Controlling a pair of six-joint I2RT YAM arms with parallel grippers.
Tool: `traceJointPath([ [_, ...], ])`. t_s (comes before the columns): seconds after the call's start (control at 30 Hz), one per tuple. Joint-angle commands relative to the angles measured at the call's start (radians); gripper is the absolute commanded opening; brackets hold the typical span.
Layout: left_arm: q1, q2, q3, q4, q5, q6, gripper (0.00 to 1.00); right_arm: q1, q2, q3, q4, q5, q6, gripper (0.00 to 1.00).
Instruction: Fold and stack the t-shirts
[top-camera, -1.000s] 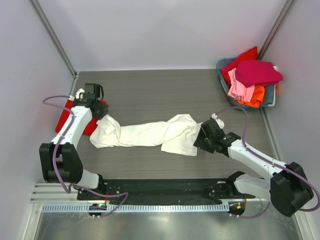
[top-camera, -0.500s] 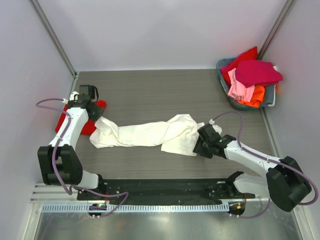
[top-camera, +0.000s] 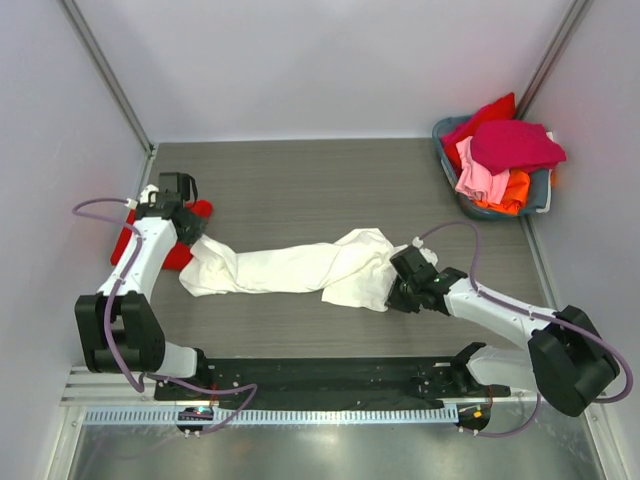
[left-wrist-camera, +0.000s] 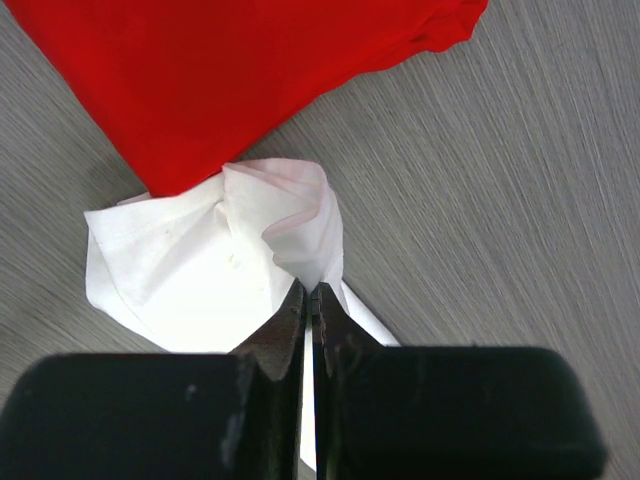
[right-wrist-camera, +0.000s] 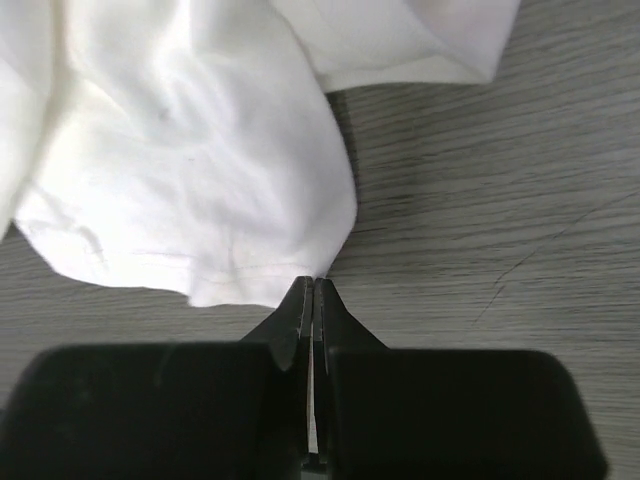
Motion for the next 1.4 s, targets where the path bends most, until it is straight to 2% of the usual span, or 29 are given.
traceJointPath([
  [0.0, 0.003, -0.023, -0.002, -0.003, -0.018, 0.028, 0.0, -0.016, -0.016, 0.123, -0.007, 0.005, -0.054, 0.01],
  [0.13, 0.005, -0.044, 0.008, -0.023, -0.038, 0.031, 0.0, -0.122, -0.055, 0.268, -0.073, -0.017, -0.136, 0.01],
  [0.17, 0.006, -0.049, 0.011, -0.026, -0.035, 0.031, 0.0, -0.194, -0.059, 0.335, -0.082, -0.04, -0.16, 0.01],
  [0.33, 0.019, -0.072, 0.085, -0.064, -0.013, 0.016, 0.01, -0.4, -0.057, 0.614, -0.209, -0.132, -0.279, 0.01],
  [0.37, 0.02, -0.072, 0.11, -0.076, 0.001, 0.016, 0.0, -0.426, -0.054, 0.722, -0.235, -0.13, -0.292, 0.01],
  [0.47, 0.022, -0.072, 0.234, -0.139, 0.011, 0.023, 0.0, -0.512, -0.063, 0.901, -0.307, -0.112, -0.324, 0.01],
  [0.6, 0.022, -0.094, 0.311, -0.169, 0.016, 0.036, 0.0, -0.572, -0.114, 1.018, -0.37, 0.001, -0.345, 0.01],
  [0.67, 0.022, -0.103, 0.307, -0.179, 0.028, 0.049, 0.0, -0.572, -0.151, 1.012, -0.376, 0.031, -0.342, 0.01],
  [0.77, 0.023, -0.109, 0.279, -0.224, 0.065, 0.057, 0.01, -0.572, -0.229, 0.954, -0.376, -0.009, -0.327, 0.01],
  [1.03, 0.02, -0.313, -0.081, -0.103, 0.198, 0.065, 0.0, -0.572, -0.457, 0.751, -0.395, -0.066, -0.304, 0.01],
  [1.13, 0.016, -0.333, -0.124, -0.101, 0.248, 0.057, 0.01, -0.572, -0.514, 0.659, -0.416, -0.066, -0.292, 0.01],
  [1.27, -0.012, -0.374, -0.14, -0.133, 0.219, 0.048, 0.01, -0.57, -0.556, 0.583, -0.433, -0.071, -0.284, 0.01],
  [1.37, -0.072, -0.417, -0.163, -0.149, 0.212, 0.056, 0.01, -0.572, -0.566, 0.547, -0.432, -0.066, -0.286, 0.01],
])
